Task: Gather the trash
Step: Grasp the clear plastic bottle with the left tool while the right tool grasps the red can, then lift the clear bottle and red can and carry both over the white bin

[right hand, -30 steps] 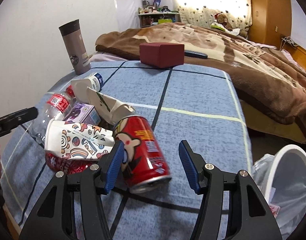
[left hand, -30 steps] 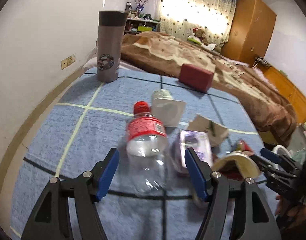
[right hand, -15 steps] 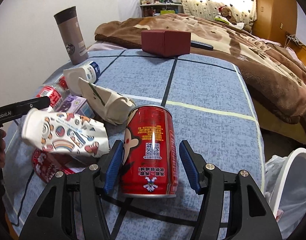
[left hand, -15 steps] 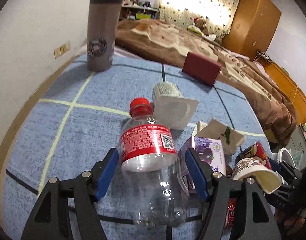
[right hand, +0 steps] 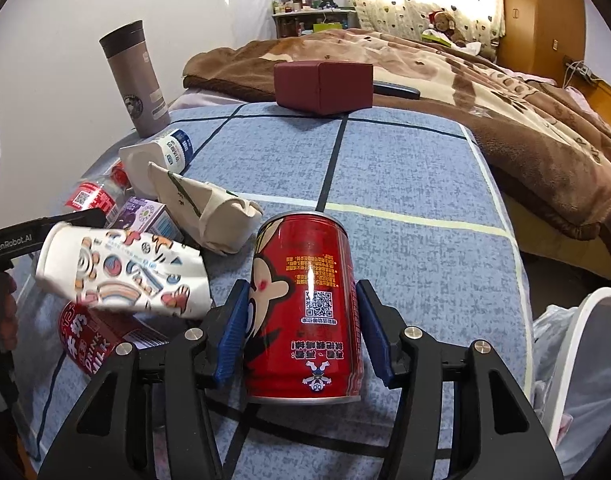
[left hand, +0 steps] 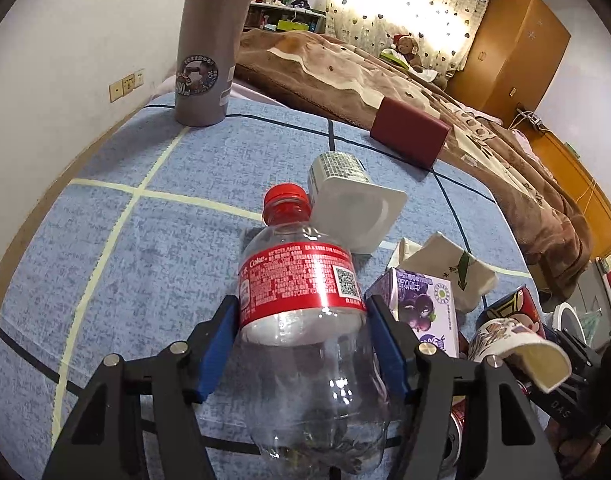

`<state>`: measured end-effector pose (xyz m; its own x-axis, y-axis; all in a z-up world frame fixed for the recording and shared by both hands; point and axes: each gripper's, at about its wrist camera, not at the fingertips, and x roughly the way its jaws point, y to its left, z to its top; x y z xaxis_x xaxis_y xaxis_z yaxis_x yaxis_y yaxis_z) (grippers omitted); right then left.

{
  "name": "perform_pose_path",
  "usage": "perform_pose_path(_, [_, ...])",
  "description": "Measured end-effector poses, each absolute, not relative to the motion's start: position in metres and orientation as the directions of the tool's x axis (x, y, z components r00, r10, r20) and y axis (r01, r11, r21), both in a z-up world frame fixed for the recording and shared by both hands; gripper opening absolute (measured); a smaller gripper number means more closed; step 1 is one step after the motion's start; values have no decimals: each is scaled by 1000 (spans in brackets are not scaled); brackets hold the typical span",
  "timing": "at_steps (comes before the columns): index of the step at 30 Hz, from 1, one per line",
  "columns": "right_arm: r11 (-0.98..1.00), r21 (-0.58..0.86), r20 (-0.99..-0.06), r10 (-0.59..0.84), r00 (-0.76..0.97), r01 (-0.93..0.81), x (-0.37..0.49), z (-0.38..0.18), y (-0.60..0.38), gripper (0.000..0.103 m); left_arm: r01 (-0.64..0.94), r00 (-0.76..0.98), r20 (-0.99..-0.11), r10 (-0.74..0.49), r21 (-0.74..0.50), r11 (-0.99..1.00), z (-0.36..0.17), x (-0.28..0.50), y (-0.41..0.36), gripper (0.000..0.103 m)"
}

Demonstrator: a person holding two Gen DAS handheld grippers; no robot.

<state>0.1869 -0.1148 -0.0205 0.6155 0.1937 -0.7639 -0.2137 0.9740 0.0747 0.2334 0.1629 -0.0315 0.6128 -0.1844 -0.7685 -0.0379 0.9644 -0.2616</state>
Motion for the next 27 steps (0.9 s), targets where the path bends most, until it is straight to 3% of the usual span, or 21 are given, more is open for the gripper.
perform_pose_path(27, [978,144,-684,211,699,-153,158,6,-146,54,44,721,-667,-187,-226,973,18,178,132,66])
